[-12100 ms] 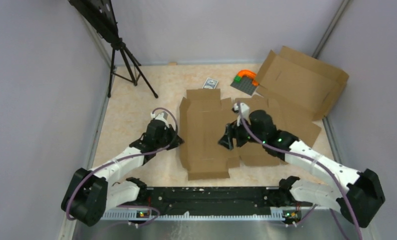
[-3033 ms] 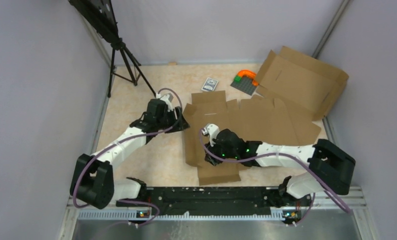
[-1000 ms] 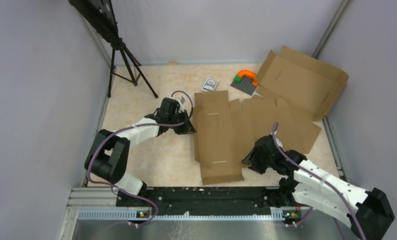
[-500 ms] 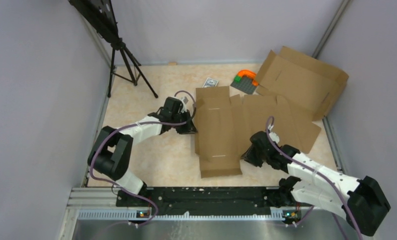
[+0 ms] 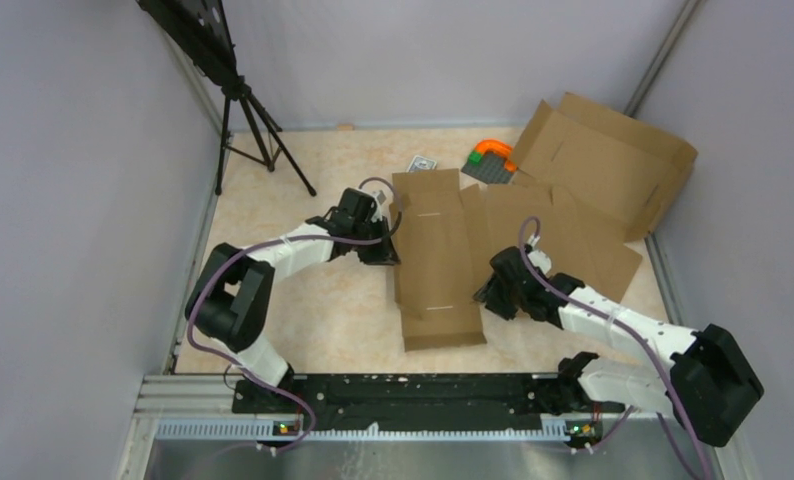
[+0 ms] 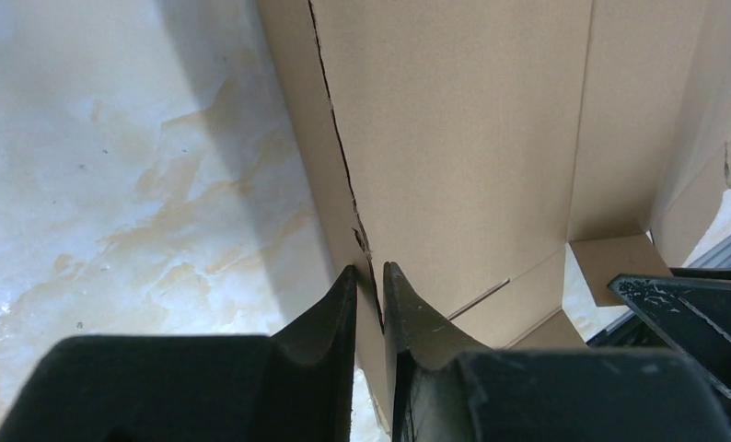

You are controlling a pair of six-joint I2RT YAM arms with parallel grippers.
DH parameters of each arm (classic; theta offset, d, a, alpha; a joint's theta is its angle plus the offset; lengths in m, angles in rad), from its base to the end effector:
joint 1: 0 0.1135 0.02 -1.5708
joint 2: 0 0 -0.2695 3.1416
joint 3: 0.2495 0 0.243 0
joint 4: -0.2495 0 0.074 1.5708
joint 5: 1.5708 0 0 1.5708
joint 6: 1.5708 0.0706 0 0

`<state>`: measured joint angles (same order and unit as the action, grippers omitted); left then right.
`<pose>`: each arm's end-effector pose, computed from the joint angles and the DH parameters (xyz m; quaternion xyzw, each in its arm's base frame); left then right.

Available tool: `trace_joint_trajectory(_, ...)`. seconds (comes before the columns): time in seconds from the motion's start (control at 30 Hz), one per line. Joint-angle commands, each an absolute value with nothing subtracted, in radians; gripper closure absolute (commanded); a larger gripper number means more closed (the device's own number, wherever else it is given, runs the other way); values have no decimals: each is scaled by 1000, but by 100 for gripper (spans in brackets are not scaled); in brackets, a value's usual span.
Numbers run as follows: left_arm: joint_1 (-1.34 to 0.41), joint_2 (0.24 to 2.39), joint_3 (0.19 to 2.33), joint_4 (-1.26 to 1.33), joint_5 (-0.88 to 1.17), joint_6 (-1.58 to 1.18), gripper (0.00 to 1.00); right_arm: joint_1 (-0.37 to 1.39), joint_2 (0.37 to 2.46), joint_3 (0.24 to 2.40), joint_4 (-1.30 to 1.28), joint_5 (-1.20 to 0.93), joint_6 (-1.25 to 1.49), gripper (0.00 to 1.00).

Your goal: Fold the paper box

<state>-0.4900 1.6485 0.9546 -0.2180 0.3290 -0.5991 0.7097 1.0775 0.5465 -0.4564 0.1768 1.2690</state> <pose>0.2950 -0.1832 0.1664 0.0020 0.9349 -0.2979 0.1927 0.1635 0.1241 0.1636 0.2877 0.9099 0.1929 0.2280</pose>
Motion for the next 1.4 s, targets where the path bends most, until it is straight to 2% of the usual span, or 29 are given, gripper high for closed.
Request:
trace_joint_trajectory(0.0, -515, 1671, 1024, -276, 269, -558, 83, 684, 1099, 606, -430, 228, 1275, 61)
trace_joint_trajectory(0.37, -537, 1685, 1072, -346, 221, -528, 83, 565, 1204, 620, -403, 249, 1214, 53)
trace_joint_trajectory(0.7, -544, 1692, 1082, -352, 221, -525, 83, 491, 1363, 653, -318, 140, 1061, 49)
trace_joint_trajectory(0.77, -544, 1689, 1084, -357, 217, -523, 83, 492, 1349, 667, -326, 135, 1038, 46)
trace_joint_trajectory(0.93, -543, 1687, 1092, -365, 212, -519, 83, 491, 1259, 700, -353, 166, 987, 23)
trace_joint_trajectory(1.0, -544, 1688, 1096, -367, 212, -518, 83, 491, 1223, 724, -362, 188, 956, 20)
trace_joint_trajectory(1.13, -544, 1696, 1102, -368, 213, -517, 83, 489, 1202, 780, -372, 192, 921, 20)
trace_joint_trajectory(1.37, -544, 1698, 1109, -367, 223, -518, 83, 478, 1284, 811, -369, 129, 918, 20)
